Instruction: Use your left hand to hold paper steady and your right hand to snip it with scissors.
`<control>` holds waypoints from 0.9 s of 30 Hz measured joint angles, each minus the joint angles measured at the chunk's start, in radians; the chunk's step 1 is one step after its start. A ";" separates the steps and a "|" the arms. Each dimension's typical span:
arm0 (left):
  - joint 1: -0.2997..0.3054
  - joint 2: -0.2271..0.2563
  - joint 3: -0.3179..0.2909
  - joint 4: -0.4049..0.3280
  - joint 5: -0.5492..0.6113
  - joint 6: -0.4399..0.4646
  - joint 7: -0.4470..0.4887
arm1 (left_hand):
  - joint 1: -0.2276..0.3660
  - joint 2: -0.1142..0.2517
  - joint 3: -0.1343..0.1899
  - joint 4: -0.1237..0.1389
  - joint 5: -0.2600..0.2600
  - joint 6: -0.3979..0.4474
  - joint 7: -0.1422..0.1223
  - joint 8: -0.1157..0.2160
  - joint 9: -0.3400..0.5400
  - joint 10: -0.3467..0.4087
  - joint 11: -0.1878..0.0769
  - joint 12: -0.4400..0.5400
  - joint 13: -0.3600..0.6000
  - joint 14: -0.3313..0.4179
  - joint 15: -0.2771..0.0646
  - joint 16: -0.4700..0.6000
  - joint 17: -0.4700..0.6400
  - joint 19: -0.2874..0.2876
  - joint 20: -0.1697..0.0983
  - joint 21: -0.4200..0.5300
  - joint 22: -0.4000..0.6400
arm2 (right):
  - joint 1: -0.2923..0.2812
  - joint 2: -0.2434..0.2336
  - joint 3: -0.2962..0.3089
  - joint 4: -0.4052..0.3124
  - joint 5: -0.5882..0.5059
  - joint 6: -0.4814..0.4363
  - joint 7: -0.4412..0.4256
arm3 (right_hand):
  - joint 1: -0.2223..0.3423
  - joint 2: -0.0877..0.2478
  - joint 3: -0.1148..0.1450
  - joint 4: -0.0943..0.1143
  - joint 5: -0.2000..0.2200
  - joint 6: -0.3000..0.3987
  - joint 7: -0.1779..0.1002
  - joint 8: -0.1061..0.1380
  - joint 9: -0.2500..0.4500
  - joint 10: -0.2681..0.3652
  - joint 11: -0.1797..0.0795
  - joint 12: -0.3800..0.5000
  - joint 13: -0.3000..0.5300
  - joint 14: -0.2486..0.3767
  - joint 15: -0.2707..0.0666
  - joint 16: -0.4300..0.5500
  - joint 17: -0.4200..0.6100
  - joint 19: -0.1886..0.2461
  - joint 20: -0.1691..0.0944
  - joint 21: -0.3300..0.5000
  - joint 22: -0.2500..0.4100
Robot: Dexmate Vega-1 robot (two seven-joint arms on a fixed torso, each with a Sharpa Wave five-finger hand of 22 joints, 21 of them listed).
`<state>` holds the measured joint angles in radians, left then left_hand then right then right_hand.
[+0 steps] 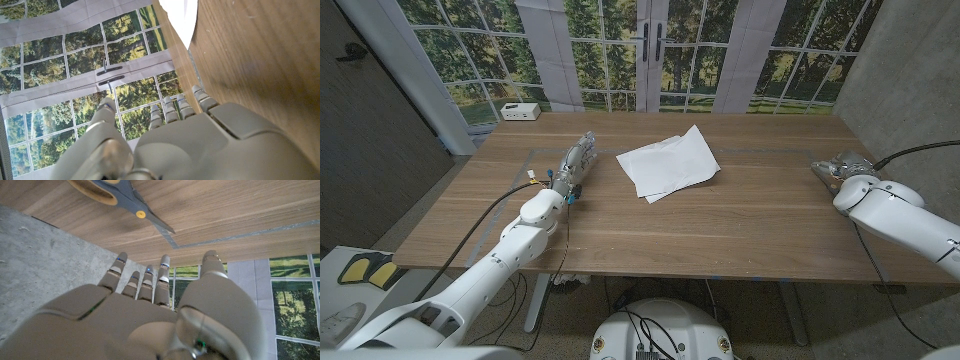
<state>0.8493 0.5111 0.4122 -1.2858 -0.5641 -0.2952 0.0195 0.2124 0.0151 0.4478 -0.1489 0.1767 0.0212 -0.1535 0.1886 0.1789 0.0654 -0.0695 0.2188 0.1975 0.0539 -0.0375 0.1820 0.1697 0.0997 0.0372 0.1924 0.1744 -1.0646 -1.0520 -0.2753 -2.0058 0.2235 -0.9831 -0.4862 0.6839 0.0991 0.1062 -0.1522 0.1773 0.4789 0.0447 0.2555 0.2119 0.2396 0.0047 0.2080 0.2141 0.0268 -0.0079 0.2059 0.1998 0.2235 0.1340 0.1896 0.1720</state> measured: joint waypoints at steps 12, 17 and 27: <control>0.002 0.003 0.000 -0.010 0.001 0.008 0.008 | 0.000 0.000 0.000 0.000 0.000 0.000 0.000 0.000 0.000 0.000 0.000 0.000 0.000 0.000 0.000 0.000 0.000 0.000 0.000 0.000 0.000 | 0.026 -0.024 -0.026 0.011 0.008 -0.030 0.018 | 0.013 -0.003 0.004 -0.001 0.000 0.009 0.027 -0.004 0.000 0.025 0.004 0.007 -0.005 -0.003 -0.001 0.000 -0.005 -0.002 -0.009 0.000 0.000; 0.002 0.003 0.000 -0.012 0.001 0.008 0.008 | 0.000 0.000 0.000 0.000 0.000 0.000 0.000 0.000 0.000 0.000 0.000 0.000 0.000 0.000 0.000 0.000 0.000 0.000 0.000 0.000 0.000 | 0.027 -0.033 -0.026 0.011 0.023 -0.044 0.031 | 0.023 0.000 0.013 0.001 0.000 -0.016 0.039 -0.021 0.000 0.005 0.011 -0.003 -0.005 -0.027 -0.004 -0.004 -0.005 -0.007 -0.015 0.000 0.000; 0.005 0.006 0.000 -0.020 0.001 0.013 0.008 | 0.000 0.000 0.000 0.000 0.000 0.000 0.000 0.000 0.000 0.000 0.000 0.000 0.000 0.000 0.000 0.000 0.000 0.000 0.000 0.000 0.000 | 0.030 -0.051 -0.025 0.015 0.048 -0.061 0.055 | 0.045 0.010 0.027 -0.004 0.008 -0.029 0.028 -0.024 0.005 -0.038 -0.001 -0.016 -0.005 -0.053 -0.023 -0.012 -0.009 -0.026 -0.021 0.000 0.000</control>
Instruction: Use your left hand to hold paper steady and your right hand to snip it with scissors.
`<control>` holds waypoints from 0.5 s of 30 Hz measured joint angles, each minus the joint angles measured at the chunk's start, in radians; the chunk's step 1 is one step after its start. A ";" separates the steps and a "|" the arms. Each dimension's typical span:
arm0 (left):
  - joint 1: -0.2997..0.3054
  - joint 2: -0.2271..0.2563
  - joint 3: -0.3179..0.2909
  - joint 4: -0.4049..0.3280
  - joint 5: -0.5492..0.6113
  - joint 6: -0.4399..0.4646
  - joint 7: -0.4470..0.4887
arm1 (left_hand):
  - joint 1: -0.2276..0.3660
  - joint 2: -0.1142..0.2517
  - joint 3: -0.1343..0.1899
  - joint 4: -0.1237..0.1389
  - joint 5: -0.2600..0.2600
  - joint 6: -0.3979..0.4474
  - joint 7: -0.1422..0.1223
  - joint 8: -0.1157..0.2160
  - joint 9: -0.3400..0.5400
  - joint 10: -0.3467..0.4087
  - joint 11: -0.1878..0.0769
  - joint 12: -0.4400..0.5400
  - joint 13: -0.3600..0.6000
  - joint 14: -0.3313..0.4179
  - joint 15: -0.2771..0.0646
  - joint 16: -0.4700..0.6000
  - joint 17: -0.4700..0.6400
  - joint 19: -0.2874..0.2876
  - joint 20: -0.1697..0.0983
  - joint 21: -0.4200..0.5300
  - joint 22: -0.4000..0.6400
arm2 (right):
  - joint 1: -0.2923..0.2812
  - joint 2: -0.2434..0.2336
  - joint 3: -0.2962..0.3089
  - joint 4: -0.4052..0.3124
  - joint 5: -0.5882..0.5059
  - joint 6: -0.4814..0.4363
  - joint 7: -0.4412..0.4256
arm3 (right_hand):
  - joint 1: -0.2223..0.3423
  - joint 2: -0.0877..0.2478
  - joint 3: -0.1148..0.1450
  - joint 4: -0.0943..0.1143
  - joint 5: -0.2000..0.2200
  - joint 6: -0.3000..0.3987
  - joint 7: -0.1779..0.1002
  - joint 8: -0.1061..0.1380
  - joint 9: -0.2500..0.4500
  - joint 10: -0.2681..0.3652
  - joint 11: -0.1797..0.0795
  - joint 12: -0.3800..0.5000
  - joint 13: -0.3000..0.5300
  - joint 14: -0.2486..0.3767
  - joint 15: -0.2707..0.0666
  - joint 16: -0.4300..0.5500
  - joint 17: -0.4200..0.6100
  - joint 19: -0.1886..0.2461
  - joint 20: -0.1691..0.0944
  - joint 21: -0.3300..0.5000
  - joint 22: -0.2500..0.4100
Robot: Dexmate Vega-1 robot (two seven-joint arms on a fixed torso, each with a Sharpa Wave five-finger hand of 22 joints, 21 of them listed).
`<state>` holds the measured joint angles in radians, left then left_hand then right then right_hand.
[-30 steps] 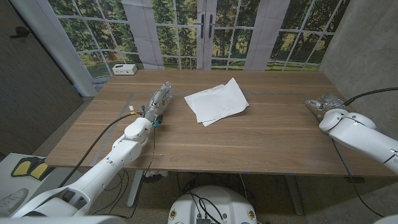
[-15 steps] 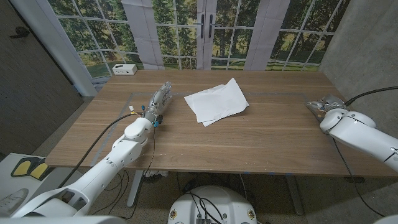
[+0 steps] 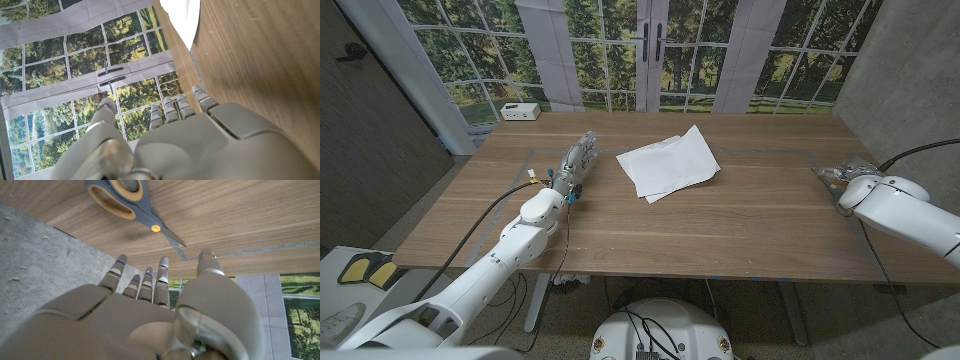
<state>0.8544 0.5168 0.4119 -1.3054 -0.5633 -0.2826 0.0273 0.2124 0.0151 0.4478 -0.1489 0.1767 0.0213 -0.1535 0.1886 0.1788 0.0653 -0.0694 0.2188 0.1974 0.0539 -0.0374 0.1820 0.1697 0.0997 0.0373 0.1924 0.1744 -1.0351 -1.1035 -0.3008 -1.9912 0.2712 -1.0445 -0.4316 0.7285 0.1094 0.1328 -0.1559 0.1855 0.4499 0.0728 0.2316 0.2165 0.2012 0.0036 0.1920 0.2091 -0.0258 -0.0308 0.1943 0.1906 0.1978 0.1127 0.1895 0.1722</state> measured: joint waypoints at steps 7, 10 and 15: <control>0.001 0.001 0.000 -0.003 0.000 0.004 0.003 | 0.000 0.000 0.000 0.000 0.000 0.000 0.000 0.000 0.000 0.000 0.000 0.000 0.000 0.000 0.000 0.000 0.000 0.000 0.000 0.000 0.000 | 0.012 -0.008 -0.008 0.014 0.009 -0.006 0.008 | 0.010 0.000 0.004 0.004 0.000 0.008 0.000 0.000 0.004 0.006 0.006 0.005 0.000 0.001 0.001 0.000 0.000 0.000 0.000 0.000 0.000; 0.001 0.001 0.000 -0.004 0.000 0.004 0.004 | 0.000 0.000 0.000 0.000 0.000 0.000 0.000 0.000 0.000 0.000 0.000 0.000 0.000 0.000 0.000 0.000 0.000 0.000 0.000 0.000 0.000 | 0.020 -0.010 -0.018 0.021 0.009 -0.012 0.010 | 0.010 0.000 0.004 0.004 0.000 0.009 0.002 0.000 0.005 0.011 0.011 0.005 0.002 0.008 0.008 0.000 0.000 -0.005 -0.005 0.000 0.000; 0.001 0.002 0.000 -0.005 0.001 0.006 0.005 | 0.000 0.000 0.000 0.000 0.000 0.000 0.000 0.000 0.000 0.000 0.000 0.000 0.000 0.000 0.000 0.000 0.000 0.000 0.000 0.000 0.000 | 0.033 -0.012 -0.032 0.032 0.009 -0.019 0.015 | 0.013 -0.003 0.004 0.004 0.000 0.037 0.001 0.005 0.006 0.018 0.036 0.009 0.003 0.015 0.030 0.005 0.002 -0.005 -0.005 0.000 0.000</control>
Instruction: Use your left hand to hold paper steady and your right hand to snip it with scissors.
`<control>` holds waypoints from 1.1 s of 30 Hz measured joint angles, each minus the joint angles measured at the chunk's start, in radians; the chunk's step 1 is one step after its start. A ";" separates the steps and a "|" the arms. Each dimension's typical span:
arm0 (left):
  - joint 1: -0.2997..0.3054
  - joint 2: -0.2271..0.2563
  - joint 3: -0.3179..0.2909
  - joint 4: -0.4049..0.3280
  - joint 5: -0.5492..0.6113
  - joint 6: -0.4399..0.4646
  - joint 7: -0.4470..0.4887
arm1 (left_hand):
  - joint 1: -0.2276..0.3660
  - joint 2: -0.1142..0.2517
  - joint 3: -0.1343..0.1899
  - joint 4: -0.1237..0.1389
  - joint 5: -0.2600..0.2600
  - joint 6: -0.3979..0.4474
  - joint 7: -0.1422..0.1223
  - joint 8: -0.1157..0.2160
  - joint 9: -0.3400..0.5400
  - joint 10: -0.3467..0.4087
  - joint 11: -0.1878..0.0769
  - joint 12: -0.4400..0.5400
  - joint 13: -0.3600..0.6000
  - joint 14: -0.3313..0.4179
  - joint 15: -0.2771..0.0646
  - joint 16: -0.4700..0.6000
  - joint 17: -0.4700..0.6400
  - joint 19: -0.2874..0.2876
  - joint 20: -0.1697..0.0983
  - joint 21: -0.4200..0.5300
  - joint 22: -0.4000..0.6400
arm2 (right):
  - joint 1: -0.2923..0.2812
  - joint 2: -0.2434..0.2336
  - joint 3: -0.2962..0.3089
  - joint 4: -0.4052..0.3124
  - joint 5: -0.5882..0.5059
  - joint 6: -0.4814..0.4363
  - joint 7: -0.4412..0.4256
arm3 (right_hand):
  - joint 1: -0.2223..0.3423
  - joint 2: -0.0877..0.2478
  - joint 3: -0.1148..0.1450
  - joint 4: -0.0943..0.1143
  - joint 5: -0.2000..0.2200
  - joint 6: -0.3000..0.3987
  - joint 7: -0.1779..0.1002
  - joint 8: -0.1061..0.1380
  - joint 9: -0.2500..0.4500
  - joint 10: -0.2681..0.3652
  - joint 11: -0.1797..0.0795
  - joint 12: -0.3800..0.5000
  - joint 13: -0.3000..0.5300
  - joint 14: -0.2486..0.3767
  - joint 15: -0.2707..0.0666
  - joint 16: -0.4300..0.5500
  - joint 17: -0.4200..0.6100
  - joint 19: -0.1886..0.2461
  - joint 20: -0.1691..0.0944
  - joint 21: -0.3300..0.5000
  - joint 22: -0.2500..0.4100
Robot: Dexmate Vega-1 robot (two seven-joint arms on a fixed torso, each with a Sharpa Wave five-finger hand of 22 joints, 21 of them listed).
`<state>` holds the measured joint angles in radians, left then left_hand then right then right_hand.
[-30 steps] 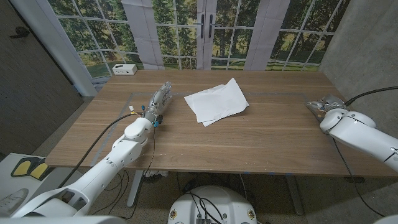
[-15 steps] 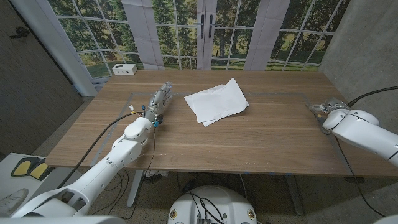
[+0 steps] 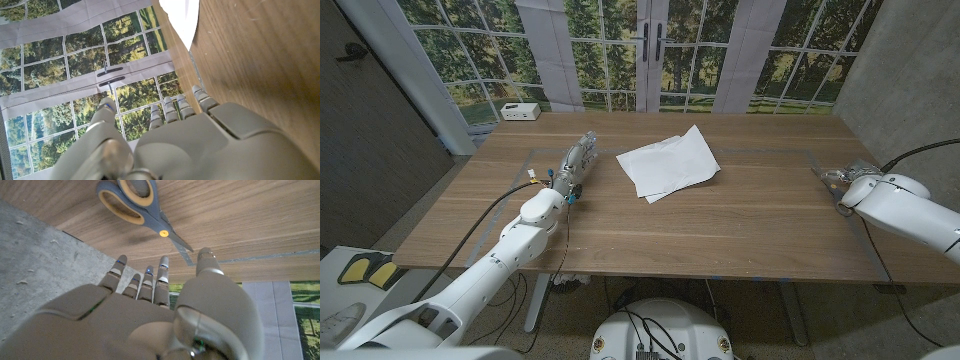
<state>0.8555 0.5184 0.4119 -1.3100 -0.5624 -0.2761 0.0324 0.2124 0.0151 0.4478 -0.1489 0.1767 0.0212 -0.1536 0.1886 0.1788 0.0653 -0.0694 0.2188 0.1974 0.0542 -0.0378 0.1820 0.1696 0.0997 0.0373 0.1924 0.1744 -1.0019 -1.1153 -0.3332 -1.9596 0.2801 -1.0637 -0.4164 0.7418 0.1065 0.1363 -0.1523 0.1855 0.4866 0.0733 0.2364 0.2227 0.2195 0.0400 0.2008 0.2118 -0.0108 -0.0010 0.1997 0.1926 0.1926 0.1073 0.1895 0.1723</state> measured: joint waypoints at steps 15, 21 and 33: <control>0.000 -0.002 0.004 0.001 0.002 0.002 0.001 | 0.000 0.000 0.000 0.000 0.000 0.000 0.000 0.000 0.000 0.000 0.000 0.000 0.000 0.009 0.002 0.000 0.000 0.000 0.000 0.000 0.000 | 0.030 -0.007 -0.033 0.036 0.000 -0.005 0.015 | 0.009 -0.001 0.008 0.000 0.000 -0.017 -0.013 -0.009 0.008 -0.070 -0.017 -0.009 -0.003 -0.033 0.003 -0.005 0.001 -0.011 0.000 0.000 0.000; 0.000 -0.002 0.004 0.001 0.003 0.002 0.001 | 0.000 0.000 0.000 0.000 0.000 0.000 0.000 0.000 0.000 0.000 0.000 0.000 0.000 0.009 0.002 0.000 0.000 0.000 0.000 0.000 0.000 | 0.035 -0.009 -0.038 0.041 0.000 -0.006 0.026 | 0.013 0.003 0.012 0.003 0.000 -0.016 -0.033 -0.009 0.012 -0.079 -0.033 -0.009 0.000 -0.038 -0.022 -0.005 0.001 -0.018 -0.007 0.000 0.000; 0.003 -0.002 0.005 0.001 0.004 0.004 0.005 | 0.005 0.005 0.000 0.000 0.000 0.000 0.000 0.000 0.000 0.000 0.000 0.000 0.000 0.009 0.002 0.000 0.000 0.000 0.000 0.000 0.000 | 0.083 -0.020 -0.080 0.084 0.000 -0.001 0.070 | 0.018 0.008 0.016 0.008 0.000 -0.046 -0.049 -0.021 0.017 -0.138 -0.031 -0.012 0.005 -0.072 -0.005 -0.005 0.005 -0.034 -0.013 0.000 0.000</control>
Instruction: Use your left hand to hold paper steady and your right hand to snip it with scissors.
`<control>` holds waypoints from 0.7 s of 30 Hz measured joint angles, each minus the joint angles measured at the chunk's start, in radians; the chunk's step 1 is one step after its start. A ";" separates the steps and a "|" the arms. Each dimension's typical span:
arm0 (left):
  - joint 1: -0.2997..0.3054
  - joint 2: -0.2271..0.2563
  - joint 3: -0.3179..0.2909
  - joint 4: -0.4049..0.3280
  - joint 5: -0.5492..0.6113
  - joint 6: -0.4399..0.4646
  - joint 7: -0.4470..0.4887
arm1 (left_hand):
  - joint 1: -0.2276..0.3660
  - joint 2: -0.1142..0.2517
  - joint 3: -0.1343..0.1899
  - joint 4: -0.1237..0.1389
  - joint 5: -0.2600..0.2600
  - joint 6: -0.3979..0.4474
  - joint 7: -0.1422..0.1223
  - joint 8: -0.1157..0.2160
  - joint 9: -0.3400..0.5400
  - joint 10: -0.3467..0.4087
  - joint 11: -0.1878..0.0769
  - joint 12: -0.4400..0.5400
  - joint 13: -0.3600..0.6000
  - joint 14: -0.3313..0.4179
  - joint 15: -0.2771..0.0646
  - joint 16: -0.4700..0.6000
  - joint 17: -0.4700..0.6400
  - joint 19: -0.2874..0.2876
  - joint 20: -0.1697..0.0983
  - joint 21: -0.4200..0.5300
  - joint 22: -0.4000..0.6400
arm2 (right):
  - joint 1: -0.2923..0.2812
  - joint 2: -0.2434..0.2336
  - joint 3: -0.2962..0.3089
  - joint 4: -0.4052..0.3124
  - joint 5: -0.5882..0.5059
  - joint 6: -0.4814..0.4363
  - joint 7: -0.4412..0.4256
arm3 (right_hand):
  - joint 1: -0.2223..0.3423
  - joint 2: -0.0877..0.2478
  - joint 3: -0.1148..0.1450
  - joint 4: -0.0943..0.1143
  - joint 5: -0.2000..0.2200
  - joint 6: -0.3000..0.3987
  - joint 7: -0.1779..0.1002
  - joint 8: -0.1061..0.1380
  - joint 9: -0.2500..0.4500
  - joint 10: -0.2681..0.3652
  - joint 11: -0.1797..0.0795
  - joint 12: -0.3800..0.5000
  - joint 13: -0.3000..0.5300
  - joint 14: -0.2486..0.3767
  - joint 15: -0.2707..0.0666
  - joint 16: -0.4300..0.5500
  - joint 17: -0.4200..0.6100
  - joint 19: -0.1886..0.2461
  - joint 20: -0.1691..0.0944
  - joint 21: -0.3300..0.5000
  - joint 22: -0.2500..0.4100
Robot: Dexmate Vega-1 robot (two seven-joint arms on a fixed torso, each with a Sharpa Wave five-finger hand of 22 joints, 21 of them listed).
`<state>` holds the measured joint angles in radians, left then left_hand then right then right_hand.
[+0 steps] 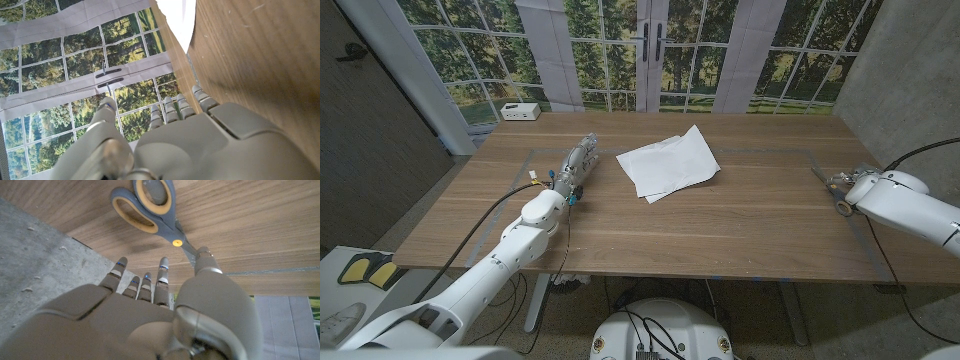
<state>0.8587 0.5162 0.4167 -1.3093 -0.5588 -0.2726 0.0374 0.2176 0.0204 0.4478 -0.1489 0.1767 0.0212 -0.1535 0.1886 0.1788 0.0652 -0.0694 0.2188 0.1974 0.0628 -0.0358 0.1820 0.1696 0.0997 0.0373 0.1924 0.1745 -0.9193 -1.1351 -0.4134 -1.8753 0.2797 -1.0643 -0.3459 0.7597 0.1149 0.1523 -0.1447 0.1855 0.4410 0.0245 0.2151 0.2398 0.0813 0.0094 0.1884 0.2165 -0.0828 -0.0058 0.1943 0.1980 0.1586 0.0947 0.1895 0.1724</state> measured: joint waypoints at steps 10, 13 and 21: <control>0.000 -0.001 0.002 -0.001 0.001 0.003 0.002 | 0.000 0.000 0.000 0.000 0.000 0.000 0.000 0.000 0.000 0.006 -0.005 0.000 0.000 0.000 0.000 0.000 0.000 0.000 0.000 0.000 0.000 | 0.044 -0.003 -0.042 0.031 -0.009 0.005 0.051 | 0.000 0.000 0.003 0.003 0.000 -0.009 -0.001 -0.003 0.000 -0.032 0.010 0.000 0.000 -0.018 0.018 0.000 0.005 -0.014 0.000 0.000 0.002; 0.000 -0.002 0.003 -0.001 0.002 0.004 0.002 | 0.000 0.000 0.000 0.000 0.000 0.000 0.000 0.000 0.000 0.005 -0.005 0.000 0.000 0.000 0.000 0.000 0.000 0.000 0.000 0.000 0.000 | 0.056 -0.004 -0.052 0.041 -0.011 0.007 0.062 | 0.000 0.000 0.004 0.004 0.000 -0.009 -0.001 -0.003 0.000 -0.032 0.010 0.000 0.000 -0.018 0.018 0.000 0.005 -0.014 0.000 0.000 0.002; -0.004 -0.003 0.005 -0.001 0.002 0.005 0.002 | 0.000 0.000 0.000 0.000 0.000 0.006 0.005 0.000 0.000 0.005 -0.005 0.000 0.000 0.000 0.000 0.000 0.000 0.000 0.000 0.000 0.000 | 0.060 -0.004 -0.056 0.045 -0.021 0.009 0.093 | 0.008 0.008 0.008 0.000 0.000 -0.009 -0.001 -0.003 0.004 -0.039 0.011 0.000 0.000 -0.027 0.020 0.000 0.005 -0.025 0.000 0.000 0.002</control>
<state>0.8547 0.5129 0.4216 -1.3099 -0.5563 -0.2675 0.0395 0.2176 0.0204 0.4478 -0.1489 0.1767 0.0267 -0.1481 0.1886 0.1788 0.0707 -0.0748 0.2188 0.1974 0.0628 -0.0357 0.1820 0.1696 0.0997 0.0374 0.1924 0.1744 -0.8588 -1.1388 -0.4696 -1.8299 0.2590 -1.0552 -0.2526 0.7676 0.1227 0.1606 -0.1448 0.1855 0.4320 0.0233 0.2121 0.2443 0.0423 0.0203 0.1885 0.2163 -0.1098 0.0140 0.1943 0.2026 0.1337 0.0947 0.1895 0.1748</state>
